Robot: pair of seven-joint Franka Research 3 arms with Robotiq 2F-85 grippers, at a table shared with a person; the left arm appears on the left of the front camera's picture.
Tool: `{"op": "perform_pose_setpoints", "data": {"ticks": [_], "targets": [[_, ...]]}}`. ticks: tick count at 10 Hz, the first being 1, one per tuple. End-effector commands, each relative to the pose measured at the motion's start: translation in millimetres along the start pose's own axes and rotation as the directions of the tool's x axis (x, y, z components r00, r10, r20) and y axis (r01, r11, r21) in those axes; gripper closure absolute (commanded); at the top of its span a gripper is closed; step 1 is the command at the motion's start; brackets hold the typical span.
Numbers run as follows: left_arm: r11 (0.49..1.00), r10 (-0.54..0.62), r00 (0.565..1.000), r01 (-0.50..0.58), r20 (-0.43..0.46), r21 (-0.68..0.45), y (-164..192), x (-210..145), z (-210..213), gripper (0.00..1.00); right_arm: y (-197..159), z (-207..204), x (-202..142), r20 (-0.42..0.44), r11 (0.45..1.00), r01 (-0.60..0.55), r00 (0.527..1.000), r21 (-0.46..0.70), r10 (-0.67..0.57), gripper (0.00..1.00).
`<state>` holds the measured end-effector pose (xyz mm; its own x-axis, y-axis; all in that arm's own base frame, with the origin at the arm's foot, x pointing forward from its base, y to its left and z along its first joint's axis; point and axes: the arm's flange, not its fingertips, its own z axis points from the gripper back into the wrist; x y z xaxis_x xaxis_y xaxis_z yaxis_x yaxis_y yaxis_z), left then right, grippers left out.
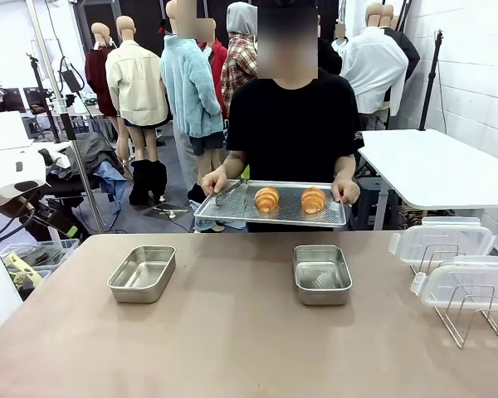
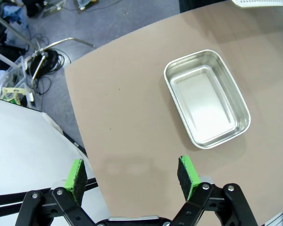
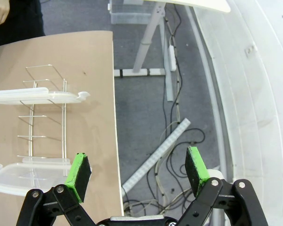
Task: Place the bread in airtight containers.
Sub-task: Lift both Airtight Container.
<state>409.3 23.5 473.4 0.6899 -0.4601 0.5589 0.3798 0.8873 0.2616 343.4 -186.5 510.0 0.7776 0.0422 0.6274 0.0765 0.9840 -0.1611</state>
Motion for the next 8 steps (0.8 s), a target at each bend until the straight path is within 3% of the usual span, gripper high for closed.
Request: {"op": "perform_pose_setpoints", "data": {"ticks": [1,8], "targets": [[1.000,-0.012,1.000,0.013,-0.007,0.003,1.8,-2.1,1.8,0.00,1.4,-1.1,-1.0,-0.008,1.000,-0.008,1.000,-0.002,0.008,0.00],[1.000,-0.012,1.000,0.013,-0.007,0.003,1.8,-2.1,1.8,0.00,1.4,-1.1,-1.0,-0.008,1.000,-0.008,1.000,-0.002,0.008,0.00]]}}
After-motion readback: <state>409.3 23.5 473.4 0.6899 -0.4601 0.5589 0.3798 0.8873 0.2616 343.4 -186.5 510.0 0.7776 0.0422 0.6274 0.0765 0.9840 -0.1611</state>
